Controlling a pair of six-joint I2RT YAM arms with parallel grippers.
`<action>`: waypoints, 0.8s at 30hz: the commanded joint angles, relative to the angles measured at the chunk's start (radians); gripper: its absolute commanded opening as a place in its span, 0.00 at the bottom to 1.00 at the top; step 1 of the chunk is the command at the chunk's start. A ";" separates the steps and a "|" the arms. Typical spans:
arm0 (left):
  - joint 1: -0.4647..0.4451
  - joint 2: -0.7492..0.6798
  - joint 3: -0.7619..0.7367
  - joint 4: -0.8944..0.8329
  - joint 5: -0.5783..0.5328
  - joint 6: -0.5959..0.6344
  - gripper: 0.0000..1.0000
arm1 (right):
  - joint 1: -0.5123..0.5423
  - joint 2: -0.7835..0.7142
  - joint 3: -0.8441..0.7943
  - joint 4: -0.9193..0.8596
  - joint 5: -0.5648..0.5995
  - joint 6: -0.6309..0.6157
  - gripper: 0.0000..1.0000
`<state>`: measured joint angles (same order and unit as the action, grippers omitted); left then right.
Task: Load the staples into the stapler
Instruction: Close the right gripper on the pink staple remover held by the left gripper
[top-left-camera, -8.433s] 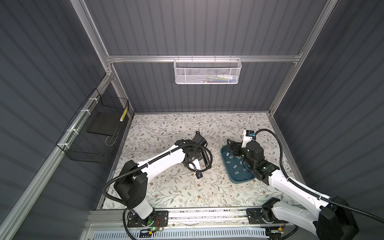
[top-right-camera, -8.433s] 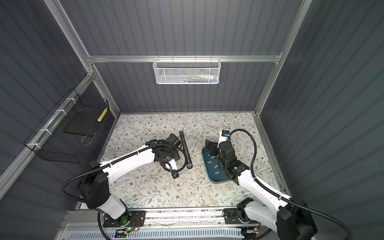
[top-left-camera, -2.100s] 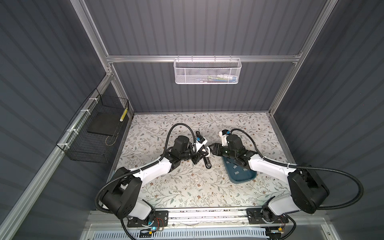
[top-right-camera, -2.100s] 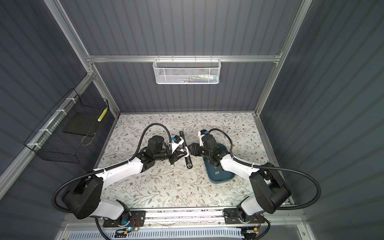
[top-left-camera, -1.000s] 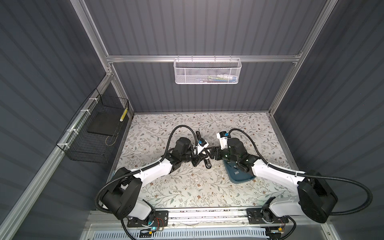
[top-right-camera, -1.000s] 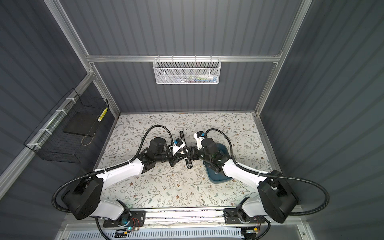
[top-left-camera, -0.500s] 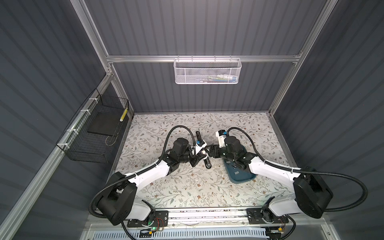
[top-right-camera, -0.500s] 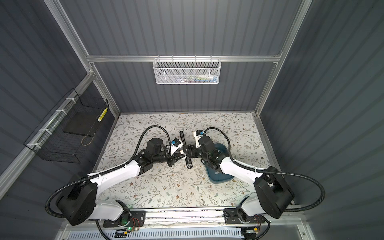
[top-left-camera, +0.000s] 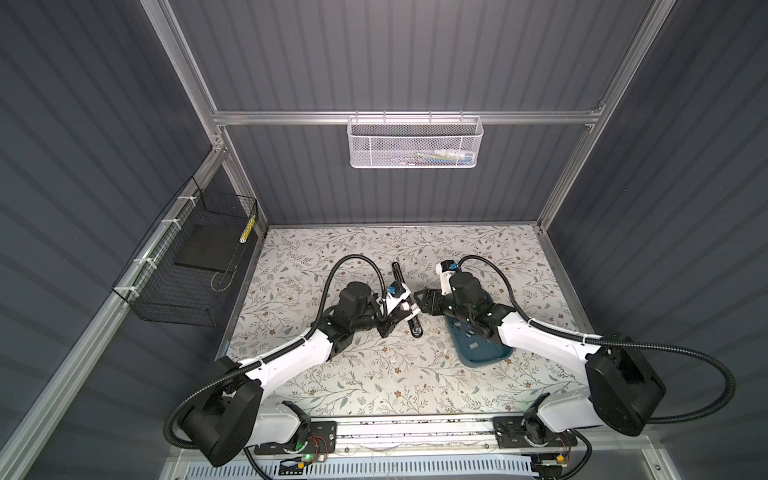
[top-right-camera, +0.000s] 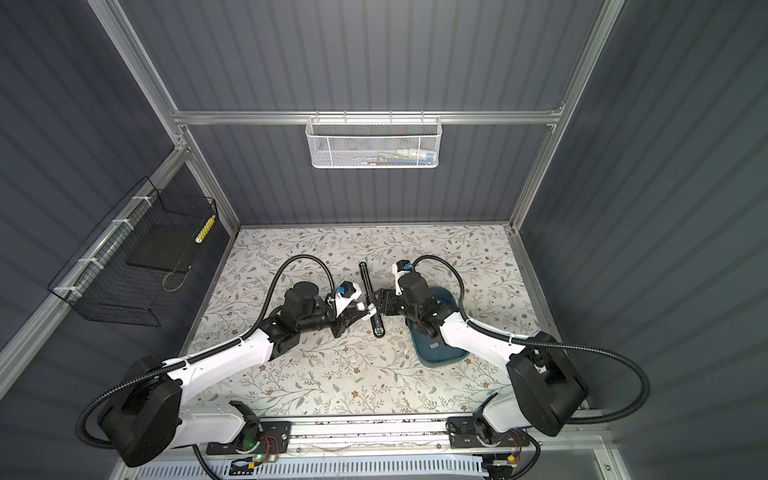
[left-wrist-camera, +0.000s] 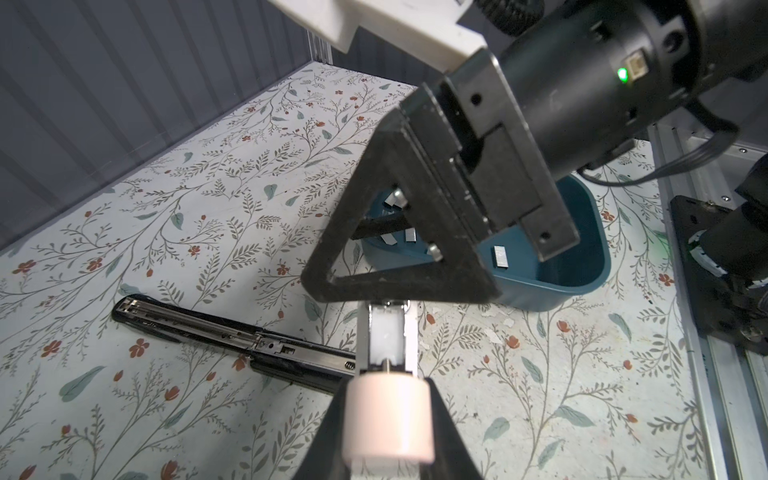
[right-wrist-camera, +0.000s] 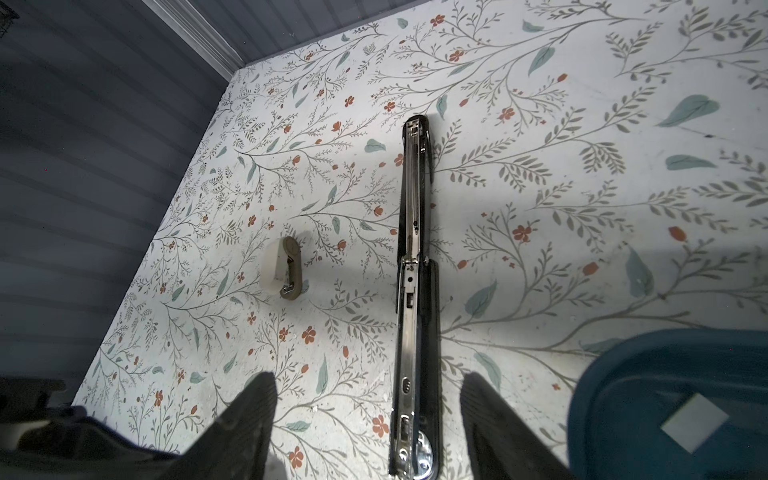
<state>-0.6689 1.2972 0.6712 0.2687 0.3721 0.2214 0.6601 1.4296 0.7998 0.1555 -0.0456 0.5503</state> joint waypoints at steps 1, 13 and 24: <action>0.001 -0.052 -0.031 0.102 -0.065 0.002 0.00 | -0.006 -0.001 0.023 -0.052 0.028 -0.033 0.72; 0.001 -0.161 -0.127 0.177 -0.070 0.111 0.00 | -0.006 -0.377 -0.331 0.390 0.107 -0.450 0.86; -0.006 -0.132 -0.148 0.169 0.065 0.305 0.00 | 0.029 -0.418 -0.287 0.379 -0.278 -0.532 0.49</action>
<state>-0.6689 1.1549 0.5331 0.4053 0.3832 0.4519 0.6731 0.9852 0.4728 0.5270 -0.1680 0.0528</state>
